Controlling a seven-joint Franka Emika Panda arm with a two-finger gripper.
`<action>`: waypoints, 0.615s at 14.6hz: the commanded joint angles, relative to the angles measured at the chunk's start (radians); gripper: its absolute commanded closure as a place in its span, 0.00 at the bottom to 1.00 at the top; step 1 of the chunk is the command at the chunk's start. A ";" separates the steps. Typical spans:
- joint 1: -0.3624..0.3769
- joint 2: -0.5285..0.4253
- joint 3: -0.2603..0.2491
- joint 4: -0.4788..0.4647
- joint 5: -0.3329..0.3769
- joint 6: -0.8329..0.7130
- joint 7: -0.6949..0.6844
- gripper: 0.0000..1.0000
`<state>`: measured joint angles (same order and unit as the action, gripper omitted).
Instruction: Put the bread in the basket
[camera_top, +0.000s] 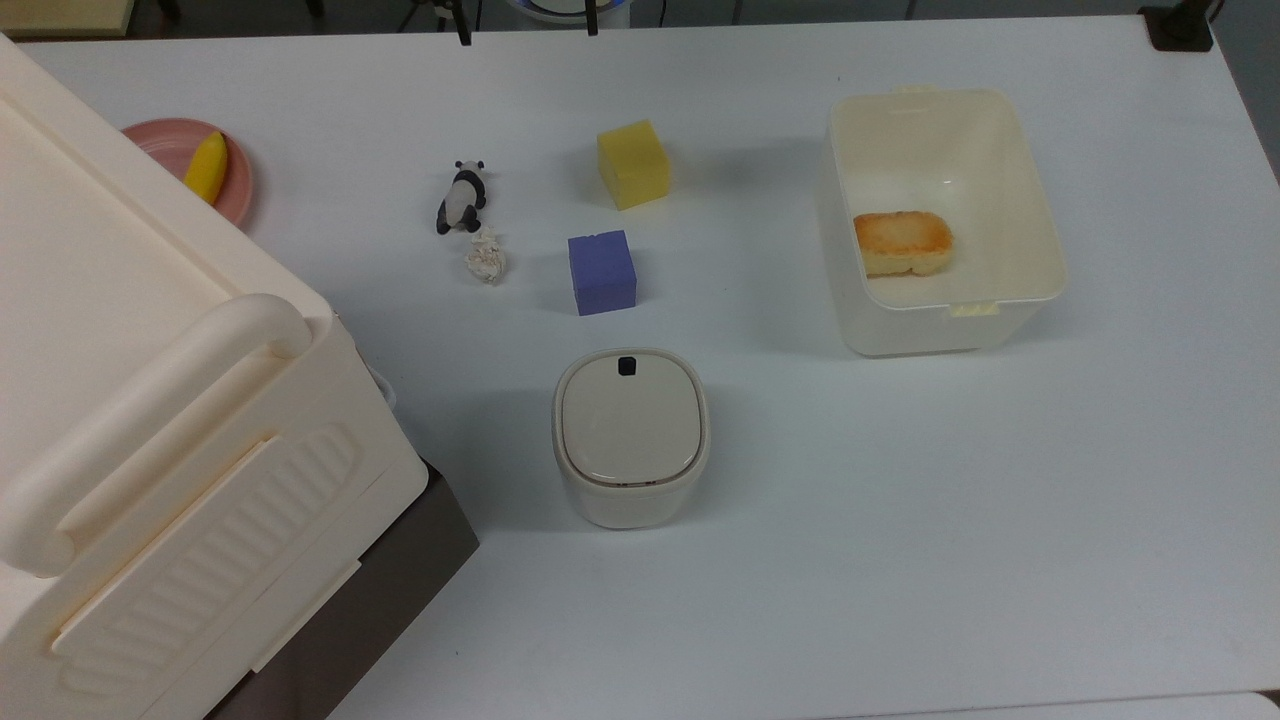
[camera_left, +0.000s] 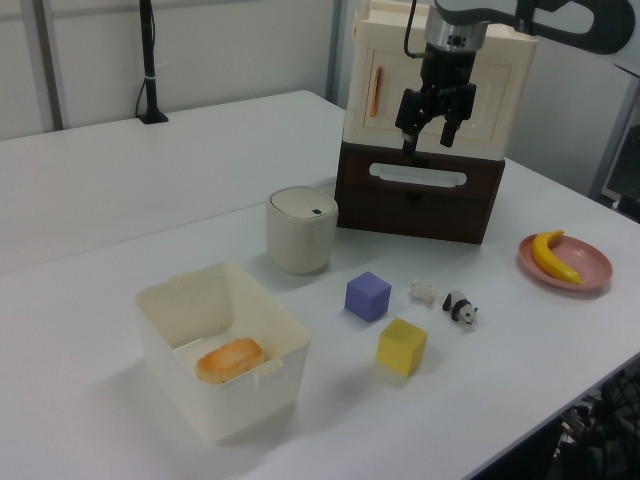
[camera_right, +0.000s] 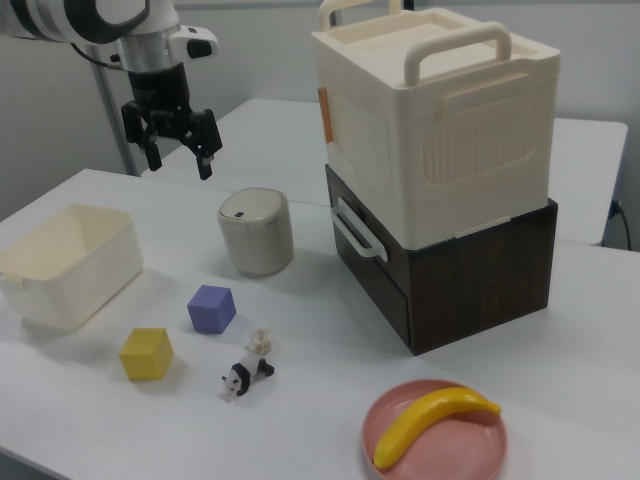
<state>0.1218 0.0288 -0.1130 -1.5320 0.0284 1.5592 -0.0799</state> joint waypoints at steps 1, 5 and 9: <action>0.015 -0.026 -0.010 -0.020 -0.005 -0.001 0.040 0.00; 0.012 -0.023 -0.010 -0.019 -0.005 0.021 0.051 0.00; 0.012 -0.023 -0.010 -0.019 -0.007 0.022 0.051 0.00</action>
<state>0.1216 0.0286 -0.1143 -1.5306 0.0283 1.5620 -0.0499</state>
